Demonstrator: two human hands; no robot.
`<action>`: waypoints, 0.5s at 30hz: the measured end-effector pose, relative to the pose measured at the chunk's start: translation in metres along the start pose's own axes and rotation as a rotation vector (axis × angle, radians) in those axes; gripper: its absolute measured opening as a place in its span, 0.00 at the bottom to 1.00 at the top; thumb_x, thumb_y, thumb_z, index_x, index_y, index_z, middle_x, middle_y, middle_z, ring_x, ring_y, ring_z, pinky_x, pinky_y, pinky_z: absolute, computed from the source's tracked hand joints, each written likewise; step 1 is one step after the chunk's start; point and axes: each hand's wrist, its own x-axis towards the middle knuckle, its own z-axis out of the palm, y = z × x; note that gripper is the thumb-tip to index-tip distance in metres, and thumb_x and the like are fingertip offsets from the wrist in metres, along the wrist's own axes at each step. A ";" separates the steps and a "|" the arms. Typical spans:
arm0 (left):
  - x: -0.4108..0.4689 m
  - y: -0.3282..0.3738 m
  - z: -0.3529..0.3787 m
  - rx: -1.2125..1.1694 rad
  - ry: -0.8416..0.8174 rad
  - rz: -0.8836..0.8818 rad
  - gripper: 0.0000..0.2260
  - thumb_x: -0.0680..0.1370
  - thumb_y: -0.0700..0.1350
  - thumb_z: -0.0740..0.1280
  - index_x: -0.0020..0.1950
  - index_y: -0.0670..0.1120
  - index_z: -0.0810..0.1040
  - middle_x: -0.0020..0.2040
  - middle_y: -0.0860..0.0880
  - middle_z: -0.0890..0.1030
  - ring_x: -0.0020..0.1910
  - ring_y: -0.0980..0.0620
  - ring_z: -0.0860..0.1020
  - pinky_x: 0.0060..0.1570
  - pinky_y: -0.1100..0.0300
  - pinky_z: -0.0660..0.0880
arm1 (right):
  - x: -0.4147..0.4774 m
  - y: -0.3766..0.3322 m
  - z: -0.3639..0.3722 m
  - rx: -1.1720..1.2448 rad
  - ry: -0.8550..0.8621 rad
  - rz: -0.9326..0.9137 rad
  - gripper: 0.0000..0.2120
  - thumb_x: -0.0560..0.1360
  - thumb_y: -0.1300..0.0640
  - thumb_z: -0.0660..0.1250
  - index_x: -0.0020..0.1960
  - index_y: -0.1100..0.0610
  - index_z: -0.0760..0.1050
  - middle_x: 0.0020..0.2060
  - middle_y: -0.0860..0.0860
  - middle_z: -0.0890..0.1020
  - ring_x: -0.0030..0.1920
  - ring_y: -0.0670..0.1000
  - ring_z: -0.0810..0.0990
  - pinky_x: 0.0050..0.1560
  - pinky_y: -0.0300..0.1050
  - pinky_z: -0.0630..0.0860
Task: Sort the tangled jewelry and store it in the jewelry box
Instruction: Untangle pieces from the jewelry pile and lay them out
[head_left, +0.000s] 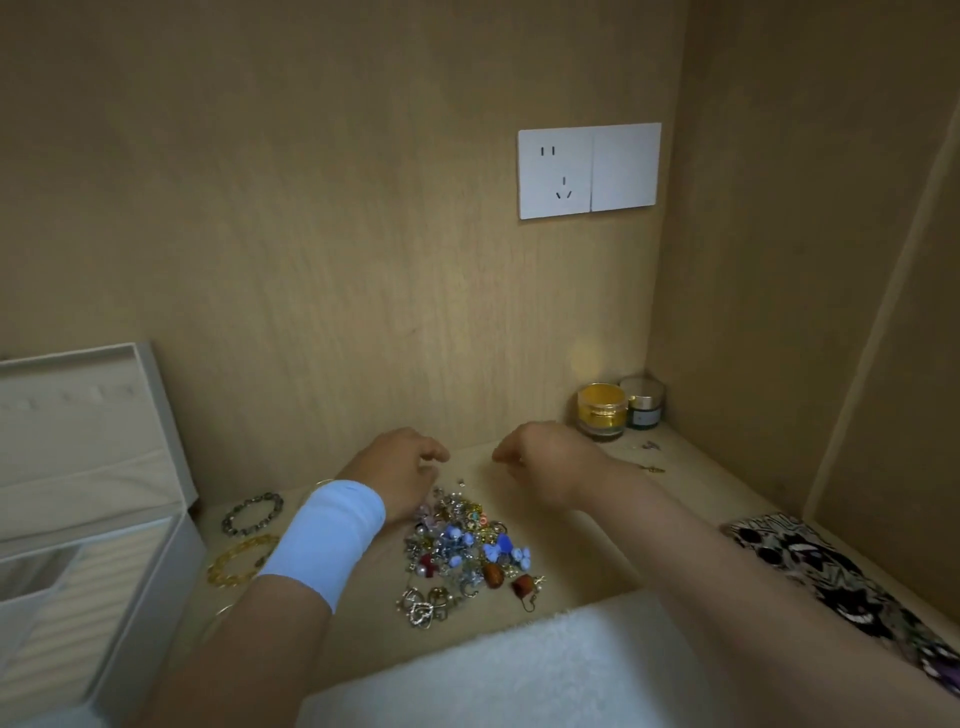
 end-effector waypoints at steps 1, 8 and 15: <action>-0.004 -0.006 0.001 0.019 0.009 -0.008 0.13 0.82 0.46 0.62 0.65 0.53 0.79 0.64 0.51 0.76 0.65 0.49 0.72 0.67 0.56 0.67 | 0.007 -0.006 0.007 -0.005 -0.013 -0.009 0.19 0.81 0.60 0.61 0.70 0.51 0.75 0.67 0.51 0.77 0.66 0.53 0.74 0.67 0.48 0.72; -0.018 -0.027 0.007 -0.078 0.007 -0.010 0.15 0.83 0.45 0.60 0.68 0.52 0.77 0.66 0.51 0.75 0.69 0.49 0.69 0.72 0.54 0.63 | 0.020 -0.021 0.034 -0.031 -0.065 -0.091 0.12 0.80 0.54 0.63 0.59 0.54 0.82 0.56 0.55 0.74 0.60 0.56 0.71 0.62 0.49 0.72; -0.012 -0.030 0.018 -0.106 -0.020 0.052 0.14 0.82 0.45 0.63 0.66 0.53 0.79 0.62 0.52 0.77 0.65 0.51 0.72 0.69 0.60 0.64 | 0.002 -0.014 0.008 0.078 -0.177 -0.073 0.13 0.77 0.64 0.66 0.55 0.52 0.86 0.54 0.45 0.85 0.55 0.44 0.80 0.59 0.36 0.73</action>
